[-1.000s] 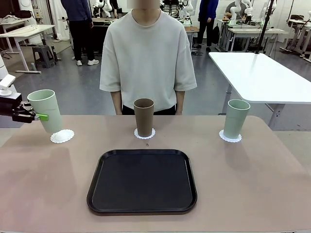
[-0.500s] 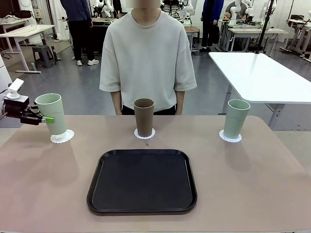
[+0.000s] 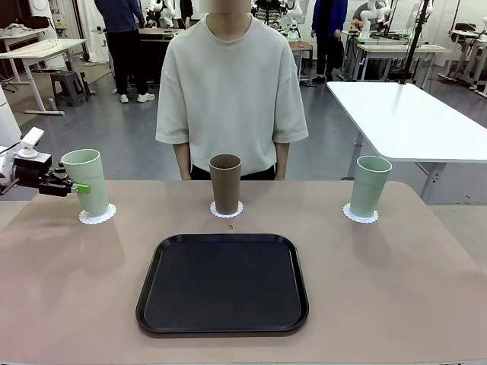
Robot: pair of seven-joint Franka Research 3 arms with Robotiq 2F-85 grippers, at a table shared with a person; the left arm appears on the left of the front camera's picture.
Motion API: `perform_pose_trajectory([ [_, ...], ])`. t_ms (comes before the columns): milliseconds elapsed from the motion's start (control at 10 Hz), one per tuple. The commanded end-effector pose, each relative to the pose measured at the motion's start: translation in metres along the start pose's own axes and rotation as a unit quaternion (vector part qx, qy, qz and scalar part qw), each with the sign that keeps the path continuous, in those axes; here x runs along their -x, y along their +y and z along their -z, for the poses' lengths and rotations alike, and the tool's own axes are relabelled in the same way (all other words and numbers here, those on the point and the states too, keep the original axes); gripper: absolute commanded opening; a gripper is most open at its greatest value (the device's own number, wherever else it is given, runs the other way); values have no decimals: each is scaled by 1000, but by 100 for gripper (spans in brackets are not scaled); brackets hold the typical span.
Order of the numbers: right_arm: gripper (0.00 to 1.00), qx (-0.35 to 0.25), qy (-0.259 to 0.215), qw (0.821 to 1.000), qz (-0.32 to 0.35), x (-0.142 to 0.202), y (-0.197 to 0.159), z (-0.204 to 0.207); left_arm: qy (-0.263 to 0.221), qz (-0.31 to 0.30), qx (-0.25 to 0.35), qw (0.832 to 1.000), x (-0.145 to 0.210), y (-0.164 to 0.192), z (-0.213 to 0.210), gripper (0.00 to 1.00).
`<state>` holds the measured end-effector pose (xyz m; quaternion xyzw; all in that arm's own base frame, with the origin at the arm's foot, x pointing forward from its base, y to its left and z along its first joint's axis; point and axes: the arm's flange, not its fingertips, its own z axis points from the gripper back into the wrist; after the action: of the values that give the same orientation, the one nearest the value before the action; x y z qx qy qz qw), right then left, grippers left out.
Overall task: Place coasters on the table and set cups on them.
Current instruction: Take one Reusable plastic cup from the Flat Tray and place it on a coaster set by the human.
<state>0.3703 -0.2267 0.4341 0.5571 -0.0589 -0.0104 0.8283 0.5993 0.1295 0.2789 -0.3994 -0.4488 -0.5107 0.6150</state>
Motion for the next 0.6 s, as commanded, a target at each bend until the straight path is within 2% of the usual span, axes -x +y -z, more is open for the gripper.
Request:
perform_pose_trajectory([
  [0,100,-3,0,1000,-2,4,1,2,-10,-16,2,1000,-1,7,-4,87],
  [500,100,-3,0,1000,-2,4,1,2,-21,-13,16,1000,-1,-9,-11,87],
])
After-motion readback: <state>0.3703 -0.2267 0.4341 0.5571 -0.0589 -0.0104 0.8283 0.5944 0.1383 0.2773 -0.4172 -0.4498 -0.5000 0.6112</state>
